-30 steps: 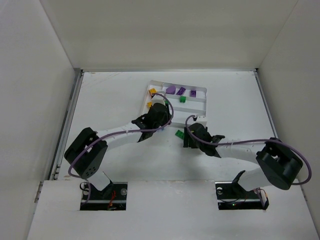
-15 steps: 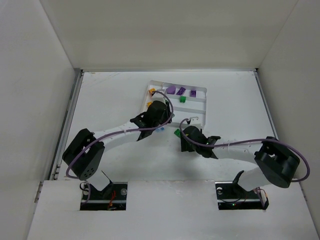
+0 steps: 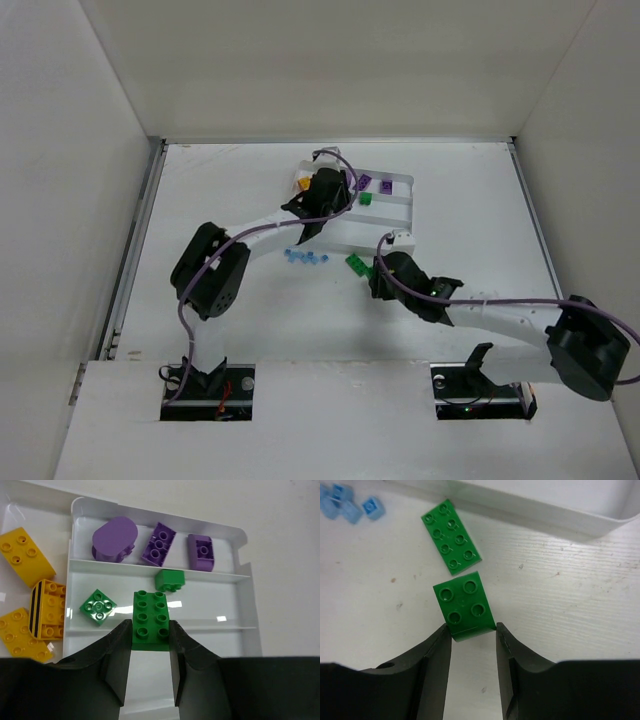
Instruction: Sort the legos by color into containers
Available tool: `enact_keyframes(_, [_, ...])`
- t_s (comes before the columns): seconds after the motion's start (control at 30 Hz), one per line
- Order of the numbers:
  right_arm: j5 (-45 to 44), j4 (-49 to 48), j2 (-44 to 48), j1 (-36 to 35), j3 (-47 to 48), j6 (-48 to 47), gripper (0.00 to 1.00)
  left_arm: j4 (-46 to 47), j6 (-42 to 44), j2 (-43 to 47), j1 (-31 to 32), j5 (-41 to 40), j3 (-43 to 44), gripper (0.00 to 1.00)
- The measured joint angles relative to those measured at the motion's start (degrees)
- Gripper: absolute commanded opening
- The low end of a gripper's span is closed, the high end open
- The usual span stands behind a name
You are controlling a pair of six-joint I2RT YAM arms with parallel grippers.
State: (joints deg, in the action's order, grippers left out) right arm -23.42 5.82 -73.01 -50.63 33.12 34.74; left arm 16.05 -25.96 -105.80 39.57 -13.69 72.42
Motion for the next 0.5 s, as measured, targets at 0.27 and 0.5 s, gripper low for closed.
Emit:
enact_keyframes(0.27, [1.1, -0.7, 6.2, 7.7, 1.3, -1.4, 0.26, -1.4, 1.2, -11.3, -2.3, 1.5, 6.6, 0.21])
enact_keyframes(0.5, [4.8, -5.9, -7.3, 18.5, 12.8, -4.4, 0.29, -1.5, 2.6, -12.9, -3.7, 2.0, 10.3, 0.37])
